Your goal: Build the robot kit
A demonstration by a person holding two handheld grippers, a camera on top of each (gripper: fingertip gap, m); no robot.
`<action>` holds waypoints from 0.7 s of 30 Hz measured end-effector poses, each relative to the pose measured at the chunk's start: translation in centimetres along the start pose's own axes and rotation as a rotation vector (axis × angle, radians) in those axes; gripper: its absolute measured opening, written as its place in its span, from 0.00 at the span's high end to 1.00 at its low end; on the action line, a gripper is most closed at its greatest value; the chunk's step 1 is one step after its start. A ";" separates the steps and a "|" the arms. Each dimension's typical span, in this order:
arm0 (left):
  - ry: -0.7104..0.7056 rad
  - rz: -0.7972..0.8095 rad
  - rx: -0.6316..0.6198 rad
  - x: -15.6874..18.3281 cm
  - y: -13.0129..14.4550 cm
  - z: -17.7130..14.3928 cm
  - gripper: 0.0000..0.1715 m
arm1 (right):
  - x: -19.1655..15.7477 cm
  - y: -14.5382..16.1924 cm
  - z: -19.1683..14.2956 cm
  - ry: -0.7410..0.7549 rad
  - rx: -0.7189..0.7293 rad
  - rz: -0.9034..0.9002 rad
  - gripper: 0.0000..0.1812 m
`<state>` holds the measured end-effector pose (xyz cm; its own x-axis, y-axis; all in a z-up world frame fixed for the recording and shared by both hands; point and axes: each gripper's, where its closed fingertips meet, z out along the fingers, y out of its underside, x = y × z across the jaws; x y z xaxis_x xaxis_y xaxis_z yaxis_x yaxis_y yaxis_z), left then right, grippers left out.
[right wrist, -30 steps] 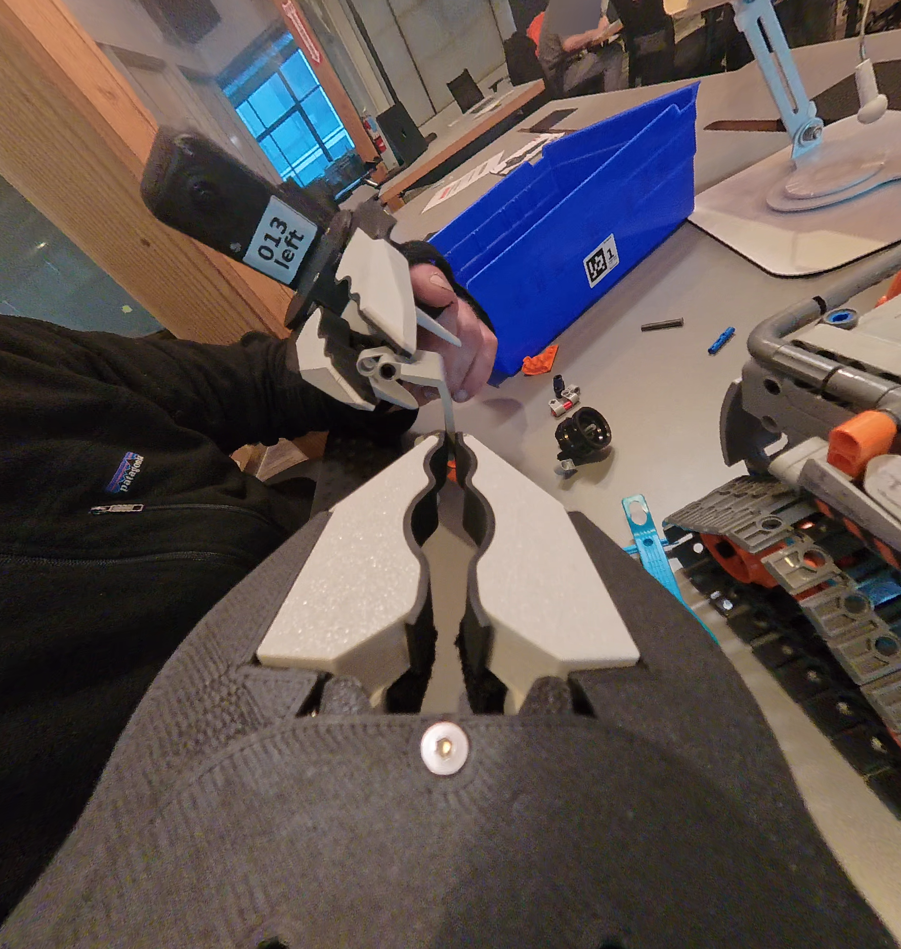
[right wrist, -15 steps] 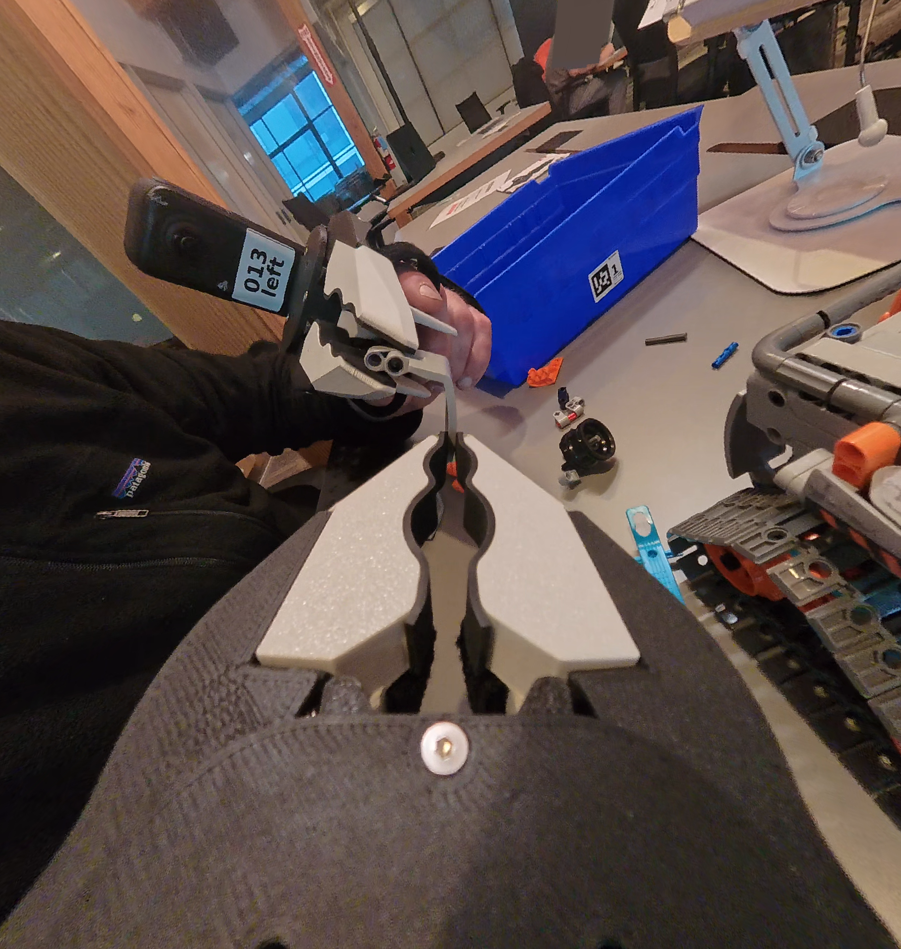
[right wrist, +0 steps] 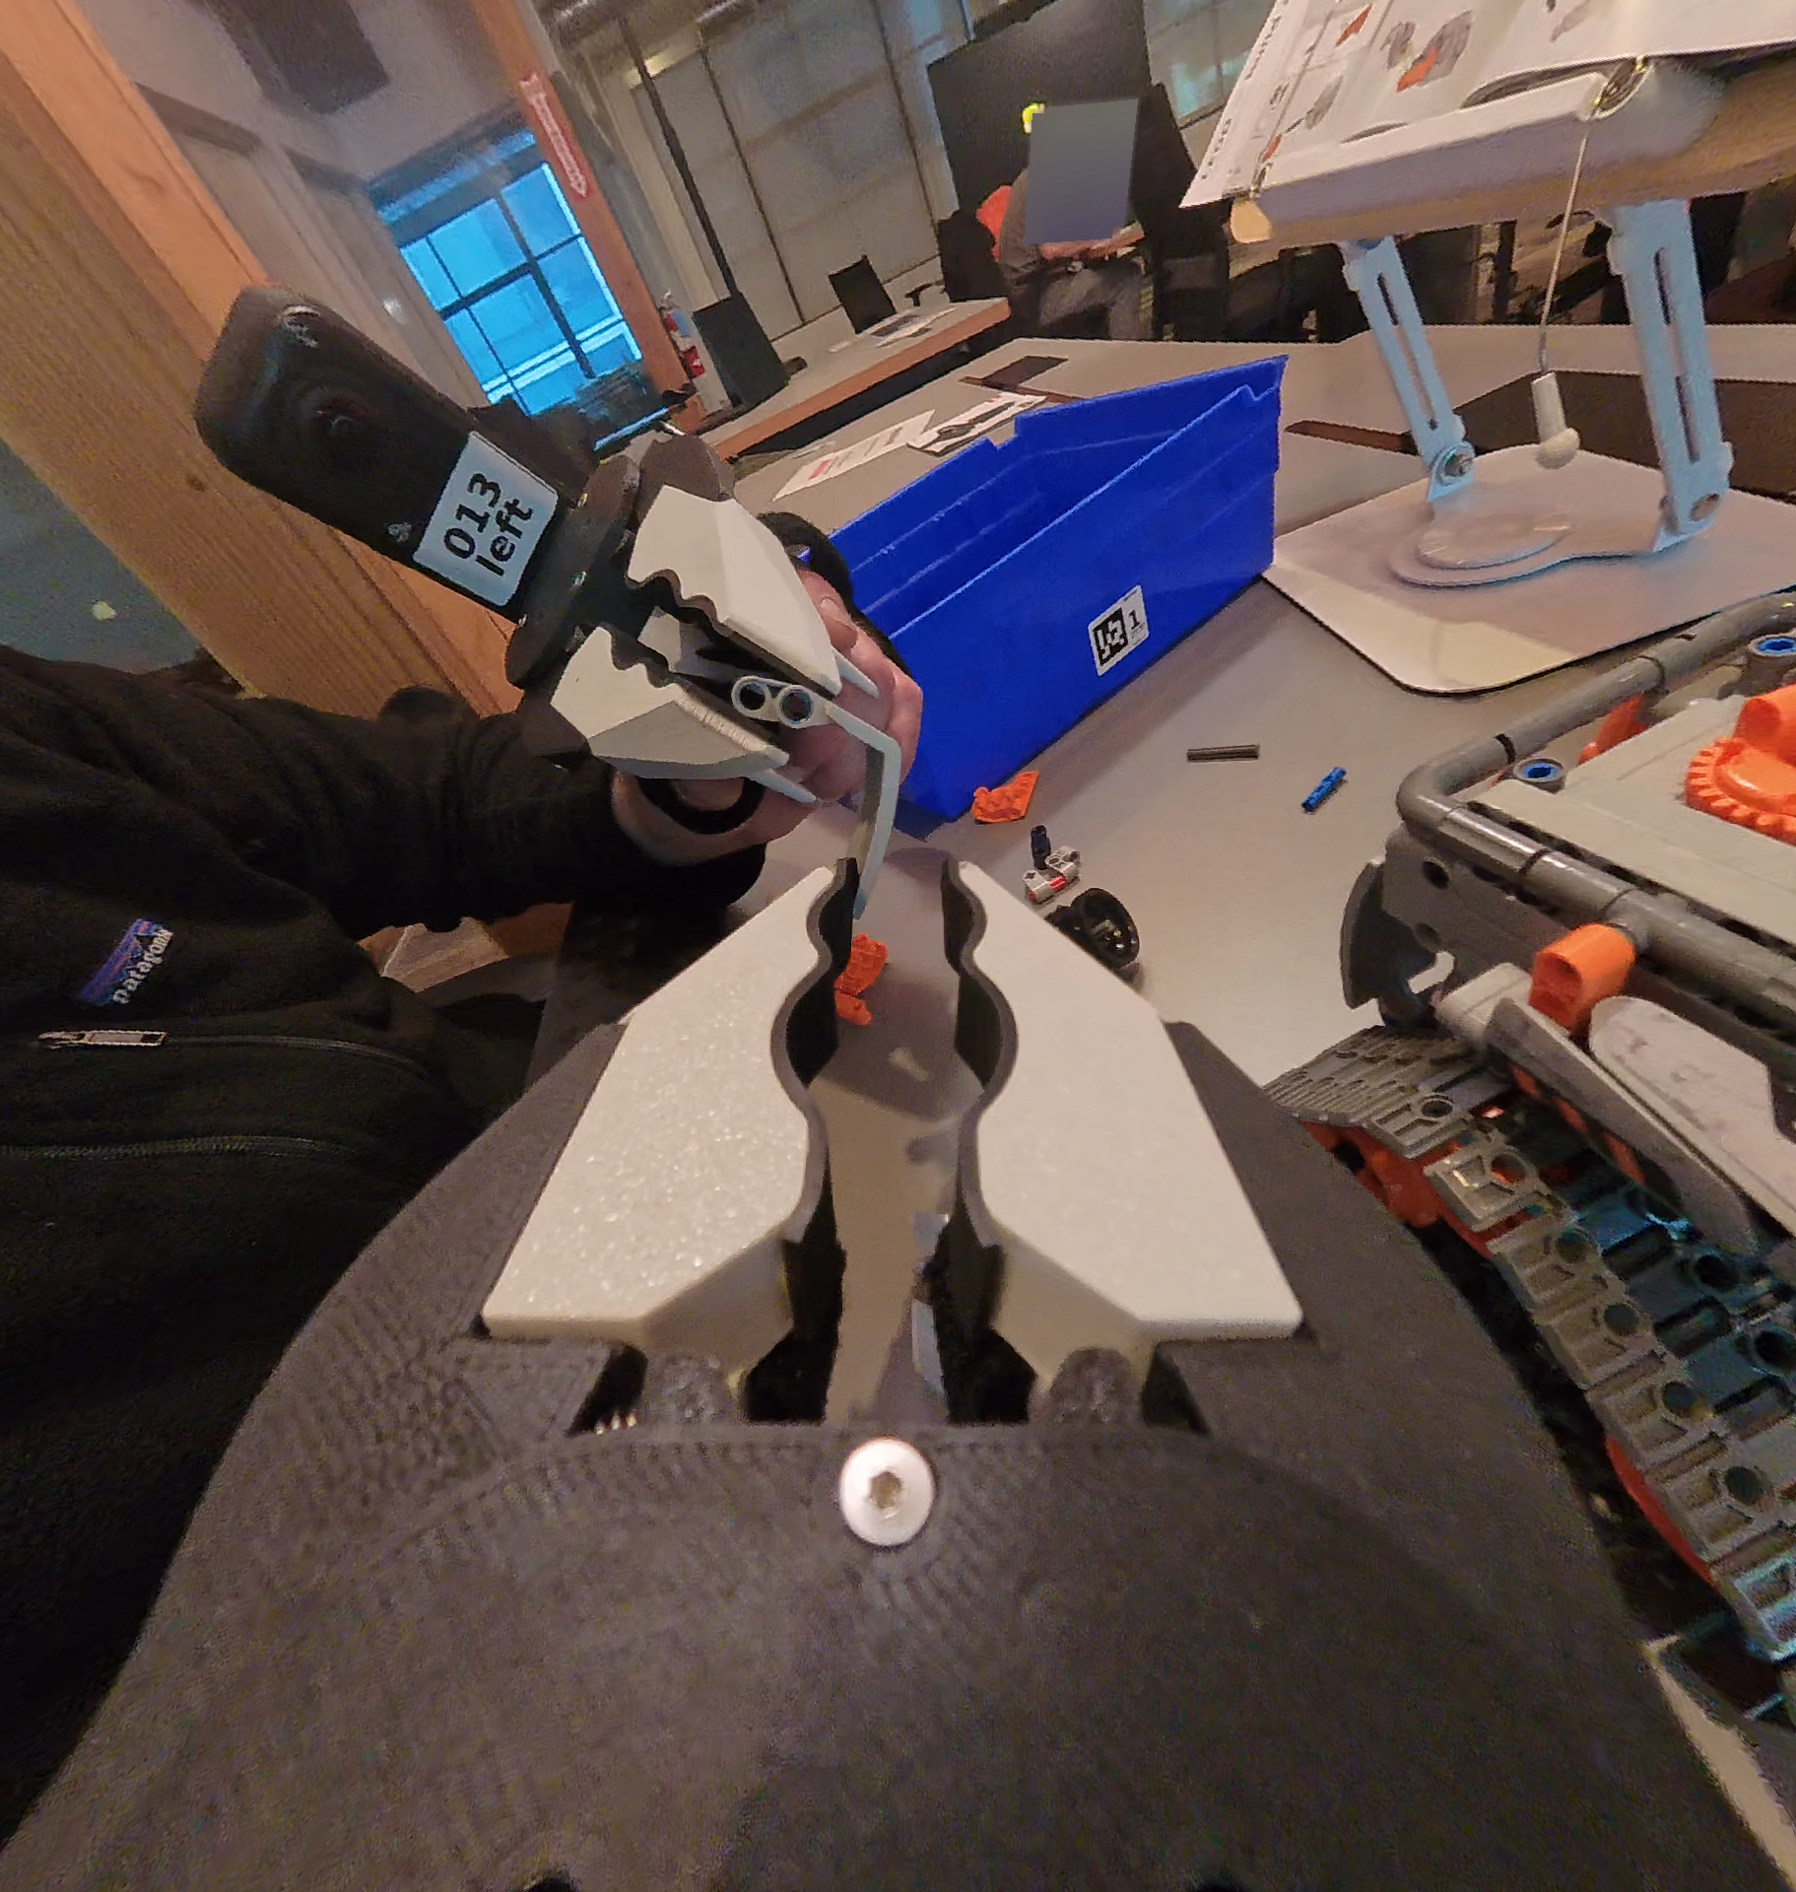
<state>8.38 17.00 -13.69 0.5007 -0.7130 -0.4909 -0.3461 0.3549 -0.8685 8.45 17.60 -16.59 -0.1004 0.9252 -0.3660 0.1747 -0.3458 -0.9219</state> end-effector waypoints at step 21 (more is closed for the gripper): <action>0.041 -0.111 0.009 0.0 0.4 0.2 0.97 | 3.0 0.8 -5.4 0.342 -0.105 -0.117 0.80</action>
<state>8.36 17.23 -14.04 0.5029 -0.7723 -0.3882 -0.2826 0.2776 -0.9182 13.60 20.98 -17.69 0.2047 0.9623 -0.1793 0.2826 -0.2335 -0.9304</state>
